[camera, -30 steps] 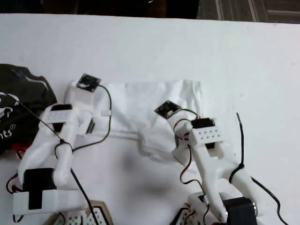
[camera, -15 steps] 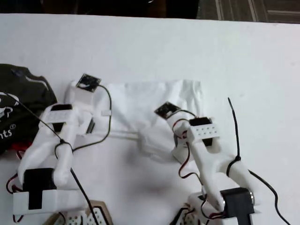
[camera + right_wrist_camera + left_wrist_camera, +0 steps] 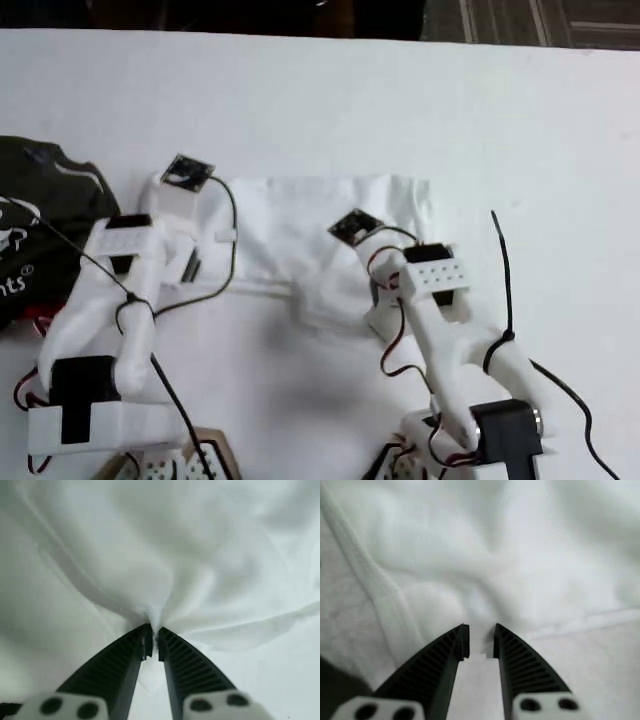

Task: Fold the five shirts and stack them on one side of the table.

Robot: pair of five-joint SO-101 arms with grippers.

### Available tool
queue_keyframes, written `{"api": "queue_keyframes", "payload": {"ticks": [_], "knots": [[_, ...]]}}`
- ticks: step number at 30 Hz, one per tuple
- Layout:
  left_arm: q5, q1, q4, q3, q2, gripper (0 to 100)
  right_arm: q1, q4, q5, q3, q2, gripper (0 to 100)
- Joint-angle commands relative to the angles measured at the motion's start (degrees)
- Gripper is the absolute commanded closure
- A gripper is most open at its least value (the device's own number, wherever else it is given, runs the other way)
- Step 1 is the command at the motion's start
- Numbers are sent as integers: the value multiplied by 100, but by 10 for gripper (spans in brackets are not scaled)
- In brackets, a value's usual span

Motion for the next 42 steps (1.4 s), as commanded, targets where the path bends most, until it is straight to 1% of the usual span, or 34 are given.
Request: {"api": "queue_keyframes", "payload": {"ticks": [1, 4, 7, 10, 14, 22, 25, 29, 36, 42], "knots": [[9, -53, 905, -884, -62, 889, 22, 277, 0, -404, -48, 974], [114, -53, 1495, -1490, -62, 886, 13, 312, 0, -440, -40, 971], [246, -62, 1767, -1789, -53, 886, 13, 312, 0, -404, 13, 931], [246, -62, 1785, -1815, -53, 886, -4, 303, 0, -316, 4, 919], [246, -79, 1793, -1789, -53, 887, -4, 286, 0, -299, 4, 983], [246, -79, 1793, -1789, -53, 887, 31, 426, 18, -334, -171, 981], [237, -70, 1793, -1789, -53, 886, 40, 716, 299, -334, -576, 981], [237, -70, 1793, -1789, -18, 885, 382, 884, 633, -316, -1103, 981], [220, -70, 1793, -1789, -9, 885, 1156, 998, 1275, -290, -1165, 981], [237, -62, 1749, -1789, -9, 884, 1182, 989, 1301, 132, -1165, 981]]}}
